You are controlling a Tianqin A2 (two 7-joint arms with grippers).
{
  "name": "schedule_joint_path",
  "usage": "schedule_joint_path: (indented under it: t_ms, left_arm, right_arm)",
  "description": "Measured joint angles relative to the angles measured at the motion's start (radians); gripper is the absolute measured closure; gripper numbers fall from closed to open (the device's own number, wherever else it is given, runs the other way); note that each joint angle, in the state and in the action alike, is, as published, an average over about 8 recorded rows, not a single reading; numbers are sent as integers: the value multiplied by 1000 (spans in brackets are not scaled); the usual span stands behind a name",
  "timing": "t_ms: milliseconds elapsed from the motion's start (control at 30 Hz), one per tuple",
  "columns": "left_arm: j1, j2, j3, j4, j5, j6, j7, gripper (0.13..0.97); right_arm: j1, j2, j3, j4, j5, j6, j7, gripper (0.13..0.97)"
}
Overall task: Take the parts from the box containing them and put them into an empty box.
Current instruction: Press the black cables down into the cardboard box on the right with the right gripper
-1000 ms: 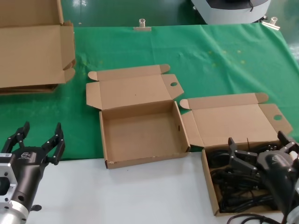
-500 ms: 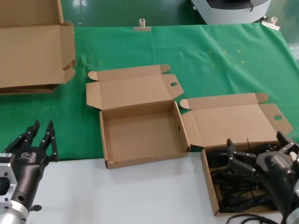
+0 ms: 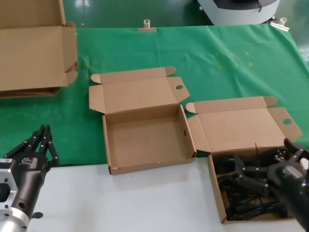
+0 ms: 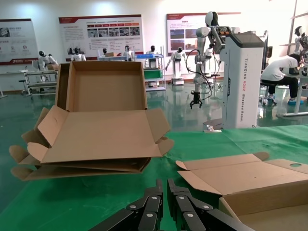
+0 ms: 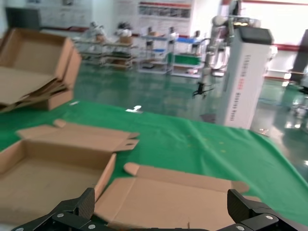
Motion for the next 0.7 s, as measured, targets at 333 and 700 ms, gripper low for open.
schedule_joint_path:
  t_ms: [333,700]
  left_arm:
    - [0,0,0,0,0,0,0,925]
    - [0,0,0,0,0,0,0,925]
  right_arm:
    - [46,387,-163,93,165,-17,31,129]
    - [219,634,-204,44,4,-399,140,129]
